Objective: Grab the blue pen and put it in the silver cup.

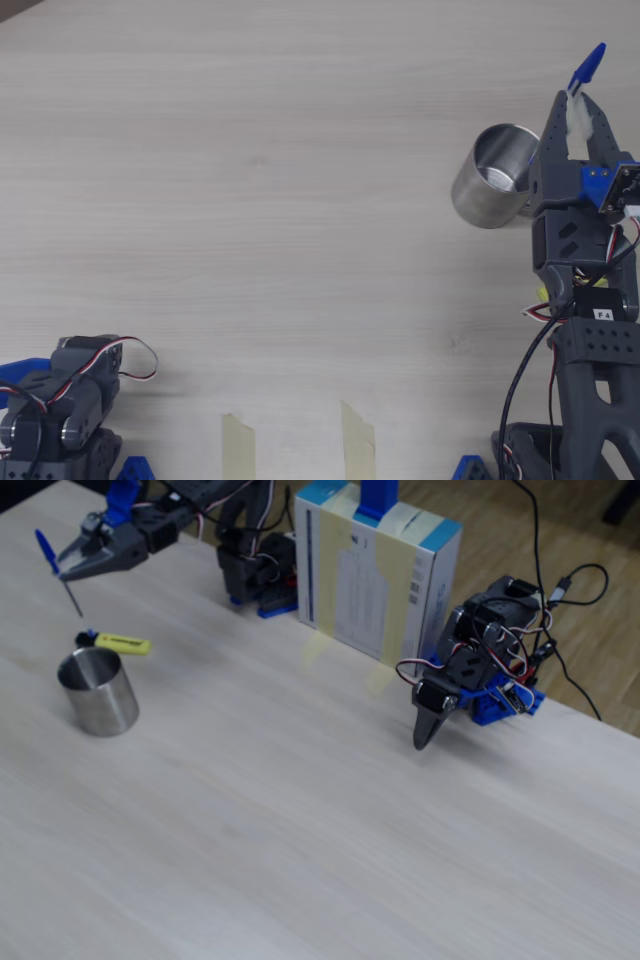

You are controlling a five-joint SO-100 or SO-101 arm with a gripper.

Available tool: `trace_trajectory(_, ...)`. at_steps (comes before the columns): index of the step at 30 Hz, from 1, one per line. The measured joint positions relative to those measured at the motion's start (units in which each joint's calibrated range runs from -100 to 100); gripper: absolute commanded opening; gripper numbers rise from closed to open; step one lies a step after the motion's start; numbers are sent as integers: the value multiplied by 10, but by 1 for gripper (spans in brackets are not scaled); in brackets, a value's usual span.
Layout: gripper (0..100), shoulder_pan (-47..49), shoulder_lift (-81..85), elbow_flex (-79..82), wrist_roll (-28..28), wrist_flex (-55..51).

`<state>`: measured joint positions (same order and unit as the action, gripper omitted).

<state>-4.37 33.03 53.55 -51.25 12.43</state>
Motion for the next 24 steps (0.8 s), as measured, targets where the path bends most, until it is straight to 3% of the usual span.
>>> trace_trajectory(24,2,-5,-186,-80,1,0)
